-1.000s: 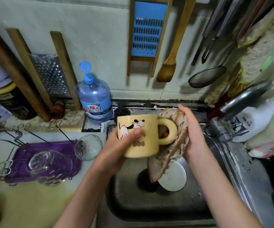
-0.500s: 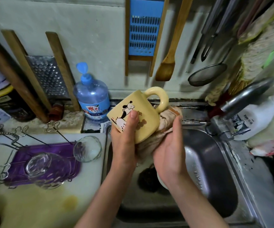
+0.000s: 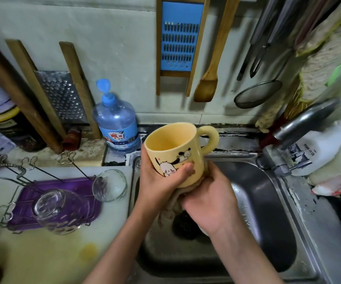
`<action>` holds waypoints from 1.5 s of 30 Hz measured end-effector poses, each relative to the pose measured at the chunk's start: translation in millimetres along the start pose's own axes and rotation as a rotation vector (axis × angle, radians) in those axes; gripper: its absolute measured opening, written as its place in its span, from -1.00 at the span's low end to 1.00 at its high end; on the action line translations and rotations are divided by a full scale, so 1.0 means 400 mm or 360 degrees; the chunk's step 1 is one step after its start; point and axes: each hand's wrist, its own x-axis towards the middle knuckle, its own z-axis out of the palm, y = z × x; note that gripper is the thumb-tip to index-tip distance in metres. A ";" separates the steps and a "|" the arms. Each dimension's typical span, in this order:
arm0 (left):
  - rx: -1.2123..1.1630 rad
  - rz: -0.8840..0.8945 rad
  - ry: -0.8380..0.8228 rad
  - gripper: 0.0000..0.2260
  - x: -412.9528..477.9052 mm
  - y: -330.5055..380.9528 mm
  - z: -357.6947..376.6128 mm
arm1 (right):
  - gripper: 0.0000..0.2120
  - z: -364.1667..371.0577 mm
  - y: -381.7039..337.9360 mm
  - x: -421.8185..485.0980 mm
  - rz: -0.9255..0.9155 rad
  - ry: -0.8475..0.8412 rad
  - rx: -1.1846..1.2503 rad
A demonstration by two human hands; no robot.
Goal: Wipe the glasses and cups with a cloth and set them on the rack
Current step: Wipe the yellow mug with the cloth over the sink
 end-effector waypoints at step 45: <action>-0.1133 -0.0679 0.0378 -0.61 0.005 0.049 0.083 | -0.70 0.059 0.038 0.078 -0.1761 -0.0267 -0.1241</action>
